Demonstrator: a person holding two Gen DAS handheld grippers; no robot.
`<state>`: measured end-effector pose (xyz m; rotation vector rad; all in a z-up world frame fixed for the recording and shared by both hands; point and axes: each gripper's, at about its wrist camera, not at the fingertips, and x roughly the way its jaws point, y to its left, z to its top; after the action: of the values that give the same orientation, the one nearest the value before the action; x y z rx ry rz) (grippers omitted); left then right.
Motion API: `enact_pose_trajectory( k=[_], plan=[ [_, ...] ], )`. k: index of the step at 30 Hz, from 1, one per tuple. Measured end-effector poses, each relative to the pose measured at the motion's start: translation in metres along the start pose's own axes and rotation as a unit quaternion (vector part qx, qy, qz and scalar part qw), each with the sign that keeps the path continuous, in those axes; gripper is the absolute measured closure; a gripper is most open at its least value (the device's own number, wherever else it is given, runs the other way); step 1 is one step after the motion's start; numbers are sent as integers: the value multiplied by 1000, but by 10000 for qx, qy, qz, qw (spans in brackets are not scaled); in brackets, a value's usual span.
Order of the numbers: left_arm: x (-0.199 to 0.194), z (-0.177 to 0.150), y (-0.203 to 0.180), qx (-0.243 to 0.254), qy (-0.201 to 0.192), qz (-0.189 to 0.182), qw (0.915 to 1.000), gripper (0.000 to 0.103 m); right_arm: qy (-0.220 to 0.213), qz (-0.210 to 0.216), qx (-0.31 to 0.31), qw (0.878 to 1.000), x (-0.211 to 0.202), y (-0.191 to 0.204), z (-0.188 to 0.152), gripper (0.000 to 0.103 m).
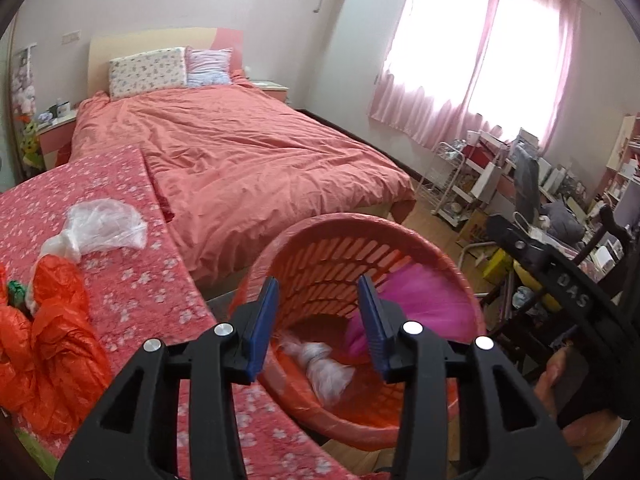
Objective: Collect trash
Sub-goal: 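Open both tools over the orange basket, dropping the pink bag and strip, then grasp the clear bubble-wrap bag from the pile with the left tool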
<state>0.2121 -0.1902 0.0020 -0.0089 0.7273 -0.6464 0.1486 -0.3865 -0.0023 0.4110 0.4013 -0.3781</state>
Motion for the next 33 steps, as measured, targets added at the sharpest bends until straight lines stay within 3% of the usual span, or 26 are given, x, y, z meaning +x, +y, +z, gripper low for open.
enact_pose_trajectory(
  k=[9, 17, 27, 33],
  plan=[
    [-35, -13, 32, -47, -72, 643, 9979, 51, 12, -37, -444, 9990, -19, 26, -13, 53],
    [-96, -37, 93, -346, -145, 1367, 9899, 46, 243, 268, -993, 9944, -38, 80, -37, 46],
    [-181, -75, 193, -974, -268, 2424, 9649, 39, 647, 935, -1655, 9796, -52, 169, -86, 43],
    [-188, -99, 247, -1228, -17, 2825, 9514, 37, 845, 1160, -1781, 9735, -55, 200, -103, 43]
  ],
)
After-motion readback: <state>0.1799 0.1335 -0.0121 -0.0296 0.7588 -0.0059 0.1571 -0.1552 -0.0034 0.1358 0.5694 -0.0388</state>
